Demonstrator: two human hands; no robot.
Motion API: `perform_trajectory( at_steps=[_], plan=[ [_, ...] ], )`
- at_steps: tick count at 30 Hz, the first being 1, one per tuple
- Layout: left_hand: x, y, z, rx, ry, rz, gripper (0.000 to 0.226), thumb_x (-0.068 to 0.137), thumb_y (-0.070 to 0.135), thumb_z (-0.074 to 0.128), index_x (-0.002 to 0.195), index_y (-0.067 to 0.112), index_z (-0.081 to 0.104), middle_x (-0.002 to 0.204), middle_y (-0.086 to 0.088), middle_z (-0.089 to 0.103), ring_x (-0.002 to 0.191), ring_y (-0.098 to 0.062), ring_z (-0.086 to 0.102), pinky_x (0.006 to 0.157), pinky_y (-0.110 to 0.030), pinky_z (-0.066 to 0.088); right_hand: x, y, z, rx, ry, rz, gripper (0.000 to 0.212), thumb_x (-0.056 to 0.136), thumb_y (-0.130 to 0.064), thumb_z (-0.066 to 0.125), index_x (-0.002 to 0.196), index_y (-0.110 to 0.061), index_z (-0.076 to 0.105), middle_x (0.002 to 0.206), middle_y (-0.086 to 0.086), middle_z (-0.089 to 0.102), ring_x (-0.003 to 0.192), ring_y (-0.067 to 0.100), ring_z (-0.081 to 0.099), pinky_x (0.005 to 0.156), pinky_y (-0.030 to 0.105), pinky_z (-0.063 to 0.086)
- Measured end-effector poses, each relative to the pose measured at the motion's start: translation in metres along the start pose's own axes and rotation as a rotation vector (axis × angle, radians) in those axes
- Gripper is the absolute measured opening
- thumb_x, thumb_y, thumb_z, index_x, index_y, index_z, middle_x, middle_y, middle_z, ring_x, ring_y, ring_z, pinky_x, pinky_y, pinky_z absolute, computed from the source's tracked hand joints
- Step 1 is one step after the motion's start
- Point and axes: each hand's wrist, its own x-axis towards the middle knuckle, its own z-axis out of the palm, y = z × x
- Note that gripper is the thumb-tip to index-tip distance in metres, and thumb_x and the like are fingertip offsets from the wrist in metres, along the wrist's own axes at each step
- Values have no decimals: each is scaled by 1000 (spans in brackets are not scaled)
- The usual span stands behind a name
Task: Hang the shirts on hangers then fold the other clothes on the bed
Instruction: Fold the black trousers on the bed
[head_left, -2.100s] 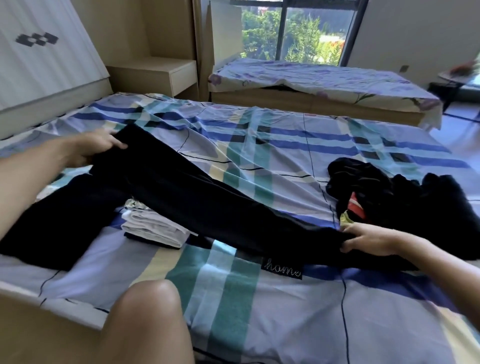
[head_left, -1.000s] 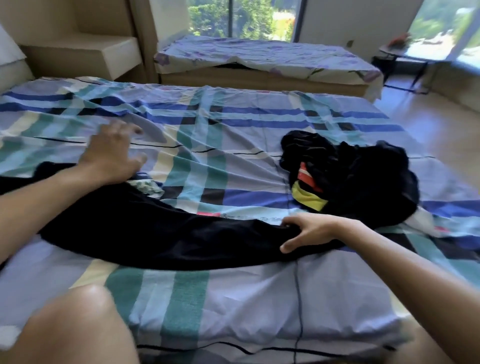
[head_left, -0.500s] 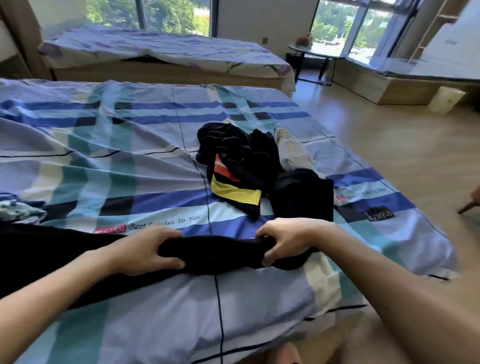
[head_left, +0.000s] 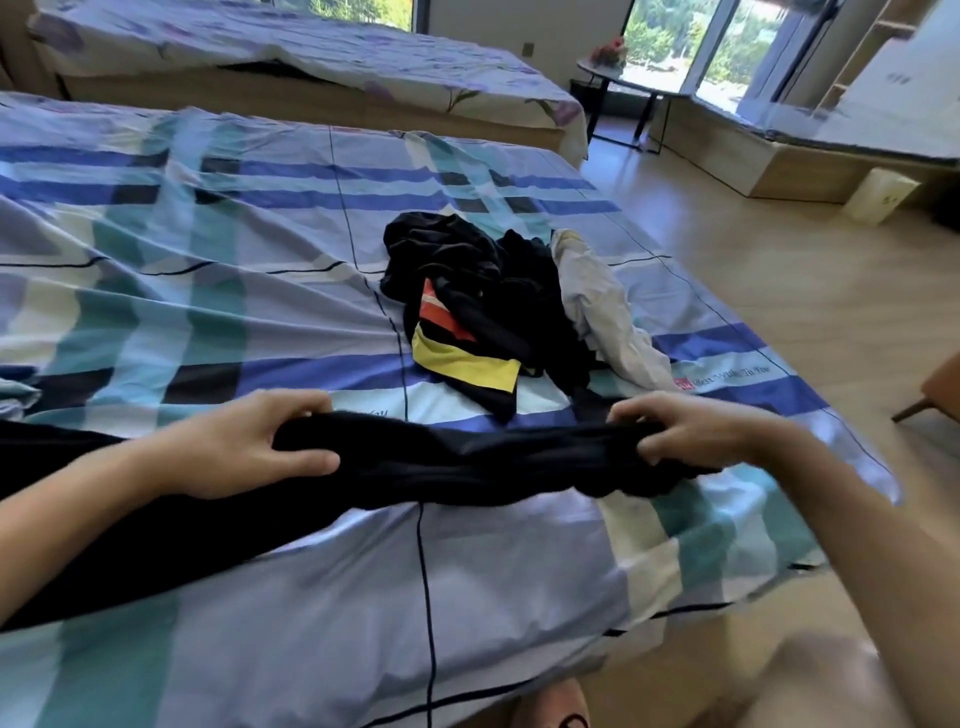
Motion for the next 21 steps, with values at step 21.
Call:
perform_trajectory(
  at_steps=[21],
  plan=[
    [17,-26,-19,-107,111,-54,62,64,87,55,82,28,59,64,9,62,55,-4,52,57,-20,43,-19,44,-19,301,53,49,46,77,-29,84,118,-23,63,107,13,71,96,35,71,89,48,57]
  ],
)
